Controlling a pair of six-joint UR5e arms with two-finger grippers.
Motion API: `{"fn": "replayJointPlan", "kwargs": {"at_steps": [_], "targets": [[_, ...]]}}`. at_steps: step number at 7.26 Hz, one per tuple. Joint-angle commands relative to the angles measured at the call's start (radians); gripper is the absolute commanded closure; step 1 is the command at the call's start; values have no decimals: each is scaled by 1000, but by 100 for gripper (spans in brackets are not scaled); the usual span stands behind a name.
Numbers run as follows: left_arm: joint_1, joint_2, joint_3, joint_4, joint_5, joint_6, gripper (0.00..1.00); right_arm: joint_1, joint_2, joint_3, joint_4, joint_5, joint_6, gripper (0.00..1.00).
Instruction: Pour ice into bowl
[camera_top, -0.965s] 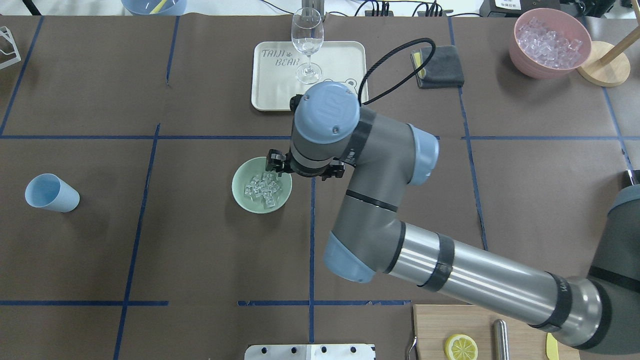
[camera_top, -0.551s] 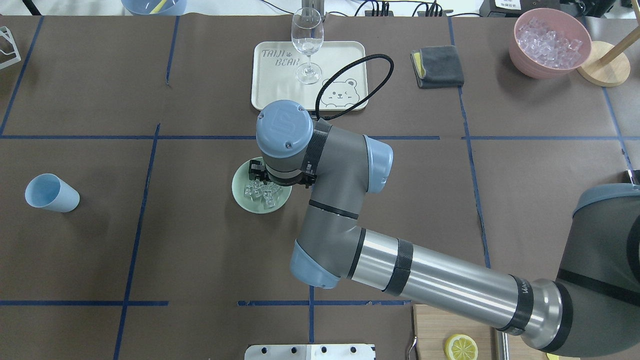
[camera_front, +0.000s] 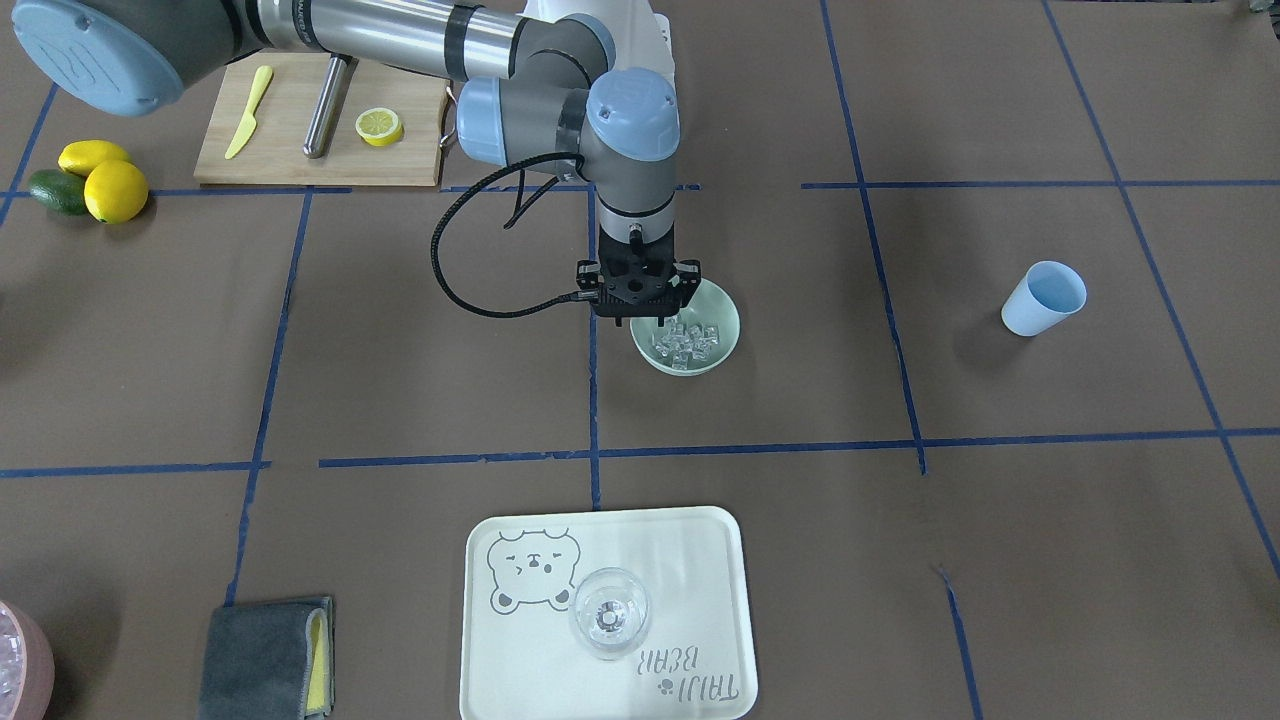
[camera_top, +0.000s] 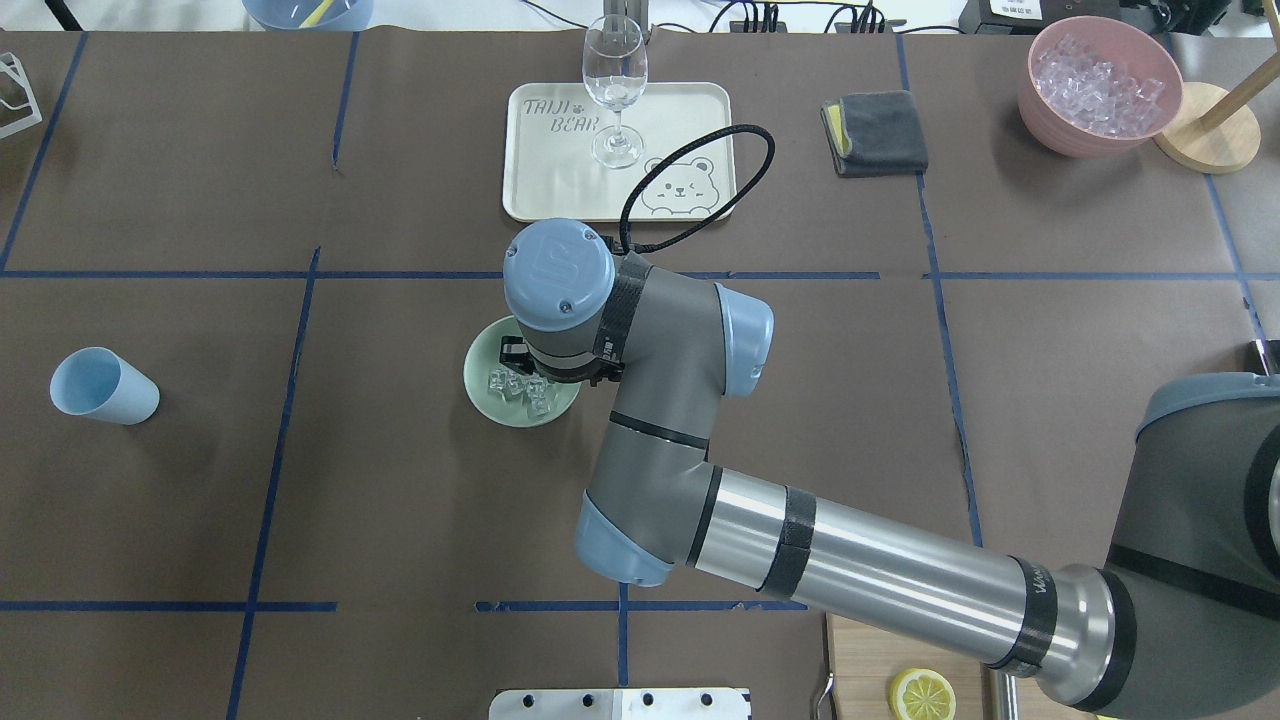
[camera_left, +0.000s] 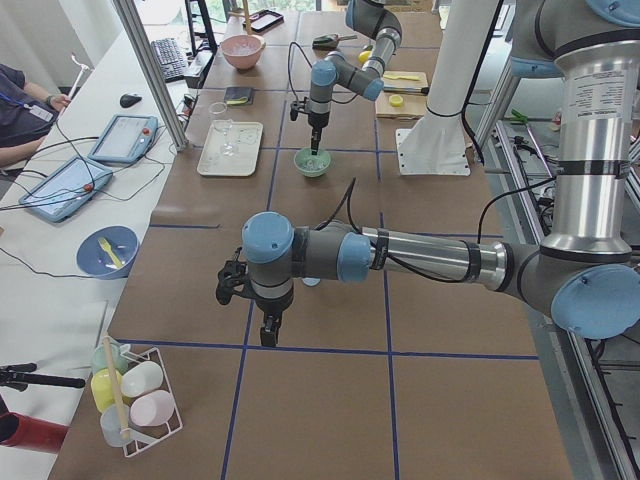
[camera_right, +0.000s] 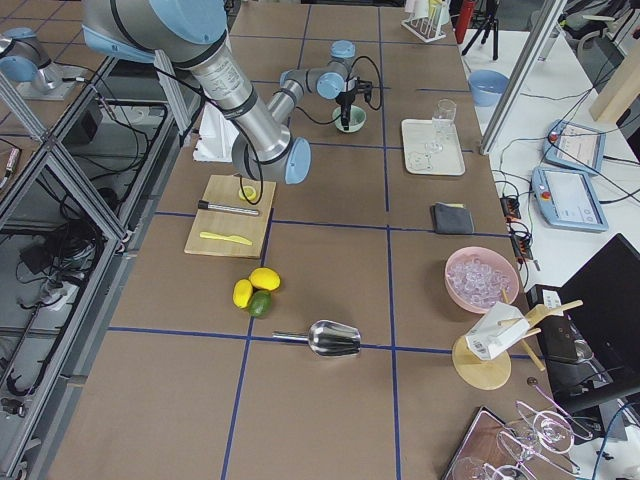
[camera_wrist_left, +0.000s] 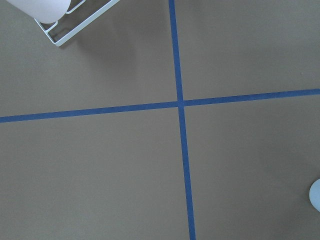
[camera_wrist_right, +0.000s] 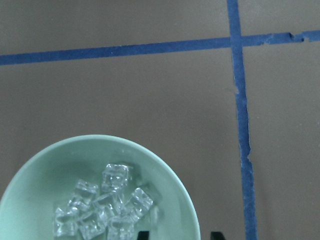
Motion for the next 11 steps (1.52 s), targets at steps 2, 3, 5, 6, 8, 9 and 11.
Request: {"fn": "replayJointPlan", "kwargs": {"at_steps": [2,3,5,6,8,9,11], "targets": [[0,0,0,-1,0,0,0,2,-5,1,2,2,-2,81],[0,2,0,-1,0,2,0,5,-8,13,1,5,-2,96],[0,2,-2,-3,-2,2,0,37,-42,112,-5,30,-5,100],[0,2,-2,-6,-2,2,0,57,-103,219,-37,39,-11,100],[0,2,0,-9,-2,2,0,147,-209,411,-107,137,-91,100],[0,2,0,-12,-2,2,0,205,-282,474,-102,201,-170,100],[0,3,4,-27,-2,2,0,302,-420,539,-90,258,-358,100]]}}
